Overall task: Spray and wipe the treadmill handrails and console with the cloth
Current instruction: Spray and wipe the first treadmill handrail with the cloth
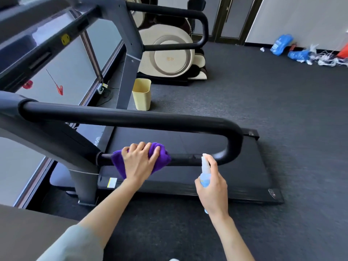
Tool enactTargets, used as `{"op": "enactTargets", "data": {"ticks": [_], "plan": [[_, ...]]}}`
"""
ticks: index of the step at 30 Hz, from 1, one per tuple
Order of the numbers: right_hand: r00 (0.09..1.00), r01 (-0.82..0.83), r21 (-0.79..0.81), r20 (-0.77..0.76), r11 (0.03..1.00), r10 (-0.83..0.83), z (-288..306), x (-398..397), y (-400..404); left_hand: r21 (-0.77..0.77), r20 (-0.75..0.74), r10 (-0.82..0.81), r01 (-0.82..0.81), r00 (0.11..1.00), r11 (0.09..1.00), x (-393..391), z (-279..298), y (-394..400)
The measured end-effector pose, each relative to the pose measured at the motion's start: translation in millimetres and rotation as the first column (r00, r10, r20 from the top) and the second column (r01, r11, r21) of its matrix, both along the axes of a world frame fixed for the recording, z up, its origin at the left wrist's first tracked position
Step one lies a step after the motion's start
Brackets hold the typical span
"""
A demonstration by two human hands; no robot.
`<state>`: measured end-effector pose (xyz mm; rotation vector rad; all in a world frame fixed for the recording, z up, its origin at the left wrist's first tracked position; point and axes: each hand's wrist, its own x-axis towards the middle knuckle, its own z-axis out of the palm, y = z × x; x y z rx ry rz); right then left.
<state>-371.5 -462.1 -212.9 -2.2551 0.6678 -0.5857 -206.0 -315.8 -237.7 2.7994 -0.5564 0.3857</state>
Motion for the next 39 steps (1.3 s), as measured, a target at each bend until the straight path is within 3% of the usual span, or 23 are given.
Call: {"op": "enactTargets", "data": {"ticks": [6,11,18,22,28,33,37,39], "plan": [[1.000,0.020,-0.033,0.022,0.999,-0.019,1,-17,-24,-0.017,-0.040,-0.202,0.201,0.979,0.979,-50,19,-108],[0.999,0.017,-0.058,0.031,0.998,-0.015,3,-26,-41,-0.008,-0.041,-0.309,0.309,0.950,0.951,-42,18,-106],[0.999,0.008,-0.017,0.041,1.000,-0.008,1,-30,-53,-0.022,-0.008,-0.139,0.139,0.990,0.990,-17,6,-31],[0.997,0.052,0.010,0.064,0.999,-0.053,0,-41,-62,-0.040,-0.039,-0.061,0.060,0.997,0.997,-30,14,-66],[0.986,0.132,-0.007,0.108,0.991,-0.130,1,-64,-75,-0.068,-0.082,-0.231,0.226,0.969,0.972,-68,26,-156],[0.987,0.122,-0.018,0.105,0.992,-0.119,4,-64,-75,-0.034,-0.061,-0.376,0.375,0.924,0.926,-48,21,-113],[0.988,0.089,-0.018,0.128,0.996,-0.086,7,-53,-66,0.028,-0.104,-0.566,0.571,0.818,0.821,-22,11,-64],[0.987,0.081,-0.011,0.144,0.997,-0.079,7,-48,-63,0.064,-0.098,-0.553,0.560,0.827,0.826,-19,8,-60]]}}
